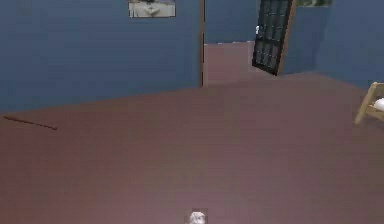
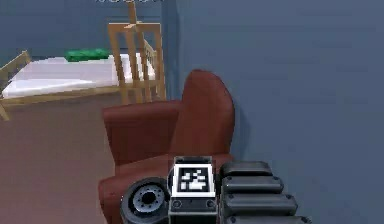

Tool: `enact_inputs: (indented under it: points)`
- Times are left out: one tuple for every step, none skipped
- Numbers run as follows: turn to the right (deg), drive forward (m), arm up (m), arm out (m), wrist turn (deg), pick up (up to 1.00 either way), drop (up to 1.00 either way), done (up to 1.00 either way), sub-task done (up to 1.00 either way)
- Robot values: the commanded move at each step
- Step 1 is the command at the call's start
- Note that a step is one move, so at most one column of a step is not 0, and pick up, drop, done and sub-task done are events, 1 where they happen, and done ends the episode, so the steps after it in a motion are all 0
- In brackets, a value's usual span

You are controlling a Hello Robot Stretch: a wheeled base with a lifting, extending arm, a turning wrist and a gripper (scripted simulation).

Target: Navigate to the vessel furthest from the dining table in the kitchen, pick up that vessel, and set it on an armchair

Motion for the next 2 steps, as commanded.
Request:
enact_inputs:
  points:
    - [45.0, 0.00, 0.00, 0.00, 0.0, 0.00, 0.00, 0.00, 0.00]
    - [42.0, 0.00, 0.00, 0.00, 0.0, 0.00, 0.00, 0.00, 0.00]
